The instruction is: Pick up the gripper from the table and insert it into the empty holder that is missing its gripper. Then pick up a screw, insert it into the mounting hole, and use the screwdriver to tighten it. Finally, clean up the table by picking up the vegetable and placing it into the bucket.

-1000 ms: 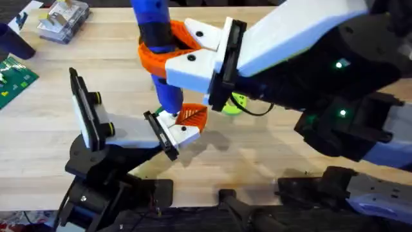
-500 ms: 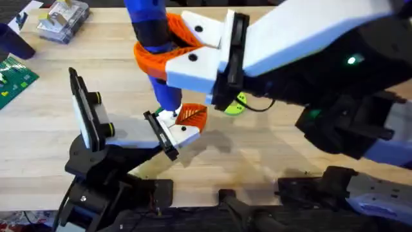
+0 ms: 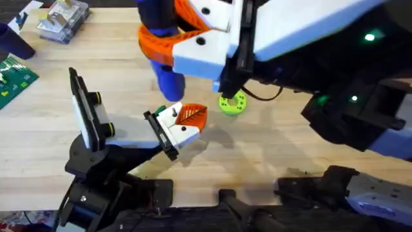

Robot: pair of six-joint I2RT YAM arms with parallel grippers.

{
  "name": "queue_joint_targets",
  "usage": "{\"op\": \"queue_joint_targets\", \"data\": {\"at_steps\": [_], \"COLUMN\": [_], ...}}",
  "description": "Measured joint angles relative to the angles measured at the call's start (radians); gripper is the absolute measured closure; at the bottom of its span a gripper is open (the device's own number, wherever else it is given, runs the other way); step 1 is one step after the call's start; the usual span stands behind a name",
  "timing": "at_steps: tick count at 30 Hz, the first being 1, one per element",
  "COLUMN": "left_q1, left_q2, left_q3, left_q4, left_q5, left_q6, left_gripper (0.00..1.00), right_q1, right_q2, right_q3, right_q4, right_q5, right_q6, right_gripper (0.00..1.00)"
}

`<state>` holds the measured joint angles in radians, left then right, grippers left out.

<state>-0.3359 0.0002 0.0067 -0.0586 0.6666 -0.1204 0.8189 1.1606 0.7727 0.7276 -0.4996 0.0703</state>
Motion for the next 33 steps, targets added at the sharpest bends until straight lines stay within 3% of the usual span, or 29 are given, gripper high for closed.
{"op": "queue_joint_targets", "data": {"at_steps": [5, 14, 20, 24, 33], "left_q1": [0.000, 0.000, 0.000, 0.000, 0.000], "left_q2": [0.000, 0.000, 0.000, 0.000, 0.000], "left_q3": [0.000, 0.000, 0.000, 0.000, 0.000], "left_q4": [0.000, 0.000, 0.000, 0.000, 0.000], "left_q5": [0.000, 0.002, 0.003, 0.003, 0.003], "left_q6": [0.000, 0.000, 0.000, 0.000, 0.000], "left_gripper": [0.987, 0.987, 0.987, 0.987, 0.987], "right_q1": [-0.093, -0.386, -0.537, -0.574, -0.564], "right_q2": [0.000, 0.000, 0.018, 0.091, 0.295], "right_q3": [0.004, 0.009, 0.013, 0.014, 0.014], "right_q4": [-0.176, -0.431, -0.783, -0.914, -0.930], "right_q5": [0.052, 0.111, 0.226, 0.359, 0.547], "right_q6": [-0.037, -0.190, -0.448, -0.691, -1.104], "right_gripper": [0.976, 0.976, 0.976, 0.976, 0.976]}}
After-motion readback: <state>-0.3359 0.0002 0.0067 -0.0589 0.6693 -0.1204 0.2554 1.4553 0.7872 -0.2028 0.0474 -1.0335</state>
